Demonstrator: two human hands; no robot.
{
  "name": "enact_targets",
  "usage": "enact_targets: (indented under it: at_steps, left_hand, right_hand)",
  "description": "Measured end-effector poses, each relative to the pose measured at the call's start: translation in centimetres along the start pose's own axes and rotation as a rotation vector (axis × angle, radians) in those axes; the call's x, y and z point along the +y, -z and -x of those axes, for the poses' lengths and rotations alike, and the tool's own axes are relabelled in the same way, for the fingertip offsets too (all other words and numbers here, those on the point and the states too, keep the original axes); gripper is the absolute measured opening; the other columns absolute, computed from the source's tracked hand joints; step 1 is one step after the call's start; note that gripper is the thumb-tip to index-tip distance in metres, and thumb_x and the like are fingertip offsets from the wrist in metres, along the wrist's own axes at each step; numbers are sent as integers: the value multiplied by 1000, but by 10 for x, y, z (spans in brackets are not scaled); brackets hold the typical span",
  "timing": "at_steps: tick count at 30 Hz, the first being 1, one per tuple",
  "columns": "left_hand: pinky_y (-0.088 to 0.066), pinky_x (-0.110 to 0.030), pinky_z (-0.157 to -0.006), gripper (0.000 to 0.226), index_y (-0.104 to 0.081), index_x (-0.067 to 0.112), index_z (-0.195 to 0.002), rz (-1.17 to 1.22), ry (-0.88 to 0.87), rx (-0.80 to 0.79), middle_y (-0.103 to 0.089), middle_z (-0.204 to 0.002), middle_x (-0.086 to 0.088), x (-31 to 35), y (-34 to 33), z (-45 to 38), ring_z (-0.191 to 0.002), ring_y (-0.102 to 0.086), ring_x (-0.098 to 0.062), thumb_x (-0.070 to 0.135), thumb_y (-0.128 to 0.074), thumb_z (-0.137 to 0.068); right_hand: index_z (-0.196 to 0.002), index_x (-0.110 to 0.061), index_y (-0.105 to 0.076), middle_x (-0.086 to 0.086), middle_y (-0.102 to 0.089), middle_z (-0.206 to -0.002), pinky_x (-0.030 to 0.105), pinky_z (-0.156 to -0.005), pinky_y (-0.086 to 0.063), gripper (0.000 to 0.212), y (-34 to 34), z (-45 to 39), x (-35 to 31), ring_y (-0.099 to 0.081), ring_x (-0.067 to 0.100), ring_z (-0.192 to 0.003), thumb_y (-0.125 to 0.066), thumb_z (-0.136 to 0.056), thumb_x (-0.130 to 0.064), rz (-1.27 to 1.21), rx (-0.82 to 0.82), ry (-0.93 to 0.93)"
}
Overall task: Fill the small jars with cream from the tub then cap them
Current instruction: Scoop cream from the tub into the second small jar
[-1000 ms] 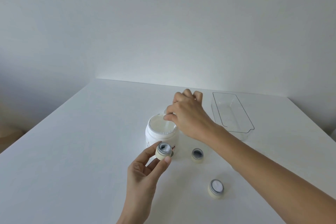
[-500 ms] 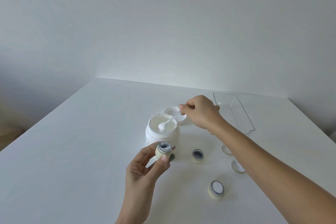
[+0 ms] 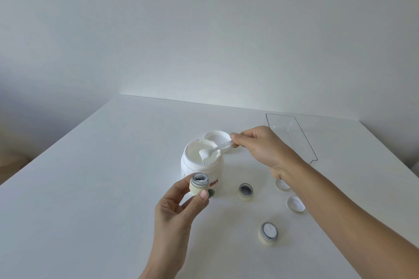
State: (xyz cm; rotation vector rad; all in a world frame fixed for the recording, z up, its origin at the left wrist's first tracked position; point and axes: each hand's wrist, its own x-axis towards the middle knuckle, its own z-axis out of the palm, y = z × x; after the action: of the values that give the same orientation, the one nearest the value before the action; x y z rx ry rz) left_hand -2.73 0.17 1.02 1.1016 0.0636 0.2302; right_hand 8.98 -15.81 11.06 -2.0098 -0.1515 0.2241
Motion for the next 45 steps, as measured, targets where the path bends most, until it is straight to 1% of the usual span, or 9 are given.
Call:
enact_targets:
  at_steps: [3, 7, 10, 16, 20, 32, 35, 38, 45]
  left_hand:
    - [-56, -25, -82, 49, -72, 14, -111, 8, 1, -4, -75, -112, -9, 0, 0, 0, -101, -72, -34, 25, -82, -65]
    - [-57, -29, -90, 50, -71, 14, -112, 21, -1, -17, -74, -114, -11, 0, -1, 0, -102, -71, -35, 23, -82, -64]
    - [-57, -29, -89, 49, -72, 14, -111, 24, -2, -20, -74, -114, -12, 0, -1, 0, -101, -71, -35, 22, -82, -63]
    - [-56, -23, -77, 47, -74, 15, -109, 22, 7, -11, -76, -109, -10, 2, -2, 1, -98, -73, -32, 25, -81, -64]
    - [-56, -21, -72, 44, -76, 15, -105, 19, 22, -6, -77, -105, -13, 2, -2, 0, -97, -73, -30, 28, -81, -63]
    - [-57, -23, -74, 41, -76, 4, -99, 75, 29, 4, -77, -100, -16, 1, -2, 0, -94, -74, -29, 27, -80, -66]
    - [-57, -22, -74, 38, -77, 5, -98, 80, 27, 8, -78, -98, -14, 1, -2, 0, -94, -74, -27, 27, -80, -66]
    - [-57, -22, -74, 36, -78, 7, -95, 93, 27, 18, -78, -97, -13, 0, -2, 0, -93, -75, -26, 26, -80, -65]
    - [-57, -23, -77, 40, -76, 5, -100, 100, 29, 19, -76, -100, -16, 1, -2, -1, -98, -73, -30, 25, -80, -65]
  right_hand:
    - [-72, -15, -72, 1, -73, -83, 25, -82, -39, 32, -5, 11, 7, -60, 24, -91, -58, -92, -36, 92, 31, 22]
    - [-85, 3, -67, -26, -45, -34, 33, -77, -26, 42, -11, 22, 12, -49, -6, -47, -54, -94, -36, 300, 70, 77]
    - [-81, -2, -69, -30, -50, -40, 31, -74, -21, 40, -9, 26, 11, -46, -20, -57, -54, -94, -36, 359, 125, 125]
    - [-65, -20, -66, -14, -43, -45, 31, -80, -26, 34, -2, 36, 7, -45, -4, -60, -56, -93, -36, 303, 276, 227]
    - [-67, -28, -61, -8, -54, -73, 30, -85, -30, 25, -13, 48, 11, -49, -1, -80, -61, -92, -27, 273, 388, 470]
    - [-76, -19, -76, -10, -44, -80, 36, -70, -21, 19, -22, 62, 43, -43, 15, -74, -63, -90, -23, 685, 714, 1220]
    - [-78, -19, -76, -10, -42, -81, 36, -69, -21, 6, -20, 64, 49, -43, 14, -73, -72, -81, -17, 696, 718, 1282]
    - [-88, -23, -69, -11, -41, -81, 36, -69, -21, 14, -18, 66, 52, -43, 14, -74, -74, -77, -15, 688, 735, 1296]
    - [-90, -27, -65, -10, -44, -80, 38, -70, -23, 10, -10, 68, 48, -44, 15, -74, -56, -95, -30, 594, 802, 1209]
